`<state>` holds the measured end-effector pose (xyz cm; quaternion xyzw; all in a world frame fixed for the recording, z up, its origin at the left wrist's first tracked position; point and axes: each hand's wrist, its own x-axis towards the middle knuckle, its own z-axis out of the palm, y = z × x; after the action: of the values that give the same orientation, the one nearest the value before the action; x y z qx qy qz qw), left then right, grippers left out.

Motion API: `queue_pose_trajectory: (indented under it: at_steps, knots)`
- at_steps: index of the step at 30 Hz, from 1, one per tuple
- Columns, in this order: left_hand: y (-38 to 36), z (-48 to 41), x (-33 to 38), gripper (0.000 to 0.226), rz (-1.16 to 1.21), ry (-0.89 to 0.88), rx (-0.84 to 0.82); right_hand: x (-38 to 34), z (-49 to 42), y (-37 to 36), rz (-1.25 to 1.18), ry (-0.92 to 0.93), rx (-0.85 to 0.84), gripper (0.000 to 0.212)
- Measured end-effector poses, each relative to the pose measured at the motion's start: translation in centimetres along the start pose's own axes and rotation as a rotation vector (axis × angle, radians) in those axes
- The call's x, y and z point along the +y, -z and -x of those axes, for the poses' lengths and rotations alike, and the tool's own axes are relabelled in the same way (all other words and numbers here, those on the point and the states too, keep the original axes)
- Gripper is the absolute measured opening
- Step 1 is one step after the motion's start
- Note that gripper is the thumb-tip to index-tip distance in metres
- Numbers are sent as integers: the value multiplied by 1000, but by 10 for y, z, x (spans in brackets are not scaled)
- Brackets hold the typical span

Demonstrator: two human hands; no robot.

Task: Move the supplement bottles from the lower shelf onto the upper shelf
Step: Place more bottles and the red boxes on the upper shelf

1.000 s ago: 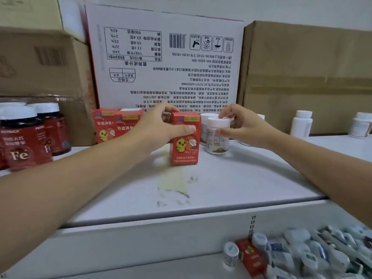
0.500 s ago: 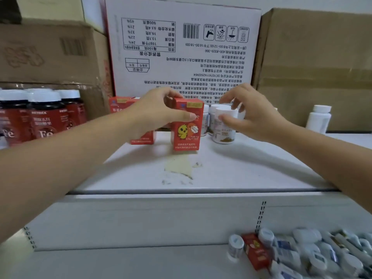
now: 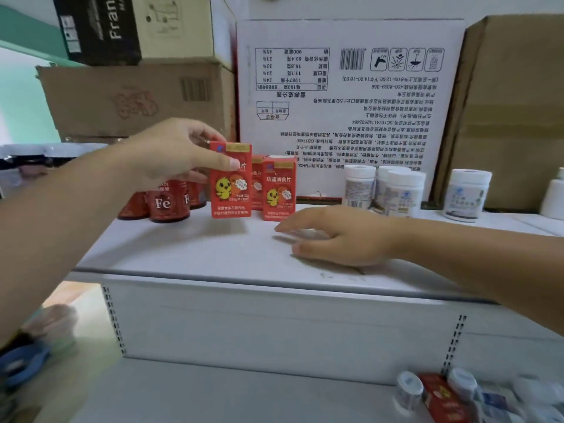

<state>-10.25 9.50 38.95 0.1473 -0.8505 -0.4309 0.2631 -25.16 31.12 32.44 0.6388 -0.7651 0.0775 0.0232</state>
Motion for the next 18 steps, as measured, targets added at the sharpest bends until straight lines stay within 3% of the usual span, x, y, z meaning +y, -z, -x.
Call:
queue_pose_trajectory:
  at_steps: [2,4,8,13,16,18]
  knots:
    - [-3,-8,-8,55,-6,45,10,-2,-3,-9,-49,28,-5,51]
    - [-7,-18,-16,47,-18,56,9,-2,-4,-14,-95,36,-2,52]
    - [-12,-30,-26,49,-17,50,0,1,-3,-14,-119,37,9,43]
    - [-21,-35,-33,60,7,24,45,1,-4,-15,-132,22,4,46]
    - [-21,-38,-42,37,-18,13,56,0,-4,-15,-148,14,5,50]
    - [-22,-37,-47,37,-22,0,21,0,-4,-14,-154,14,9,51]
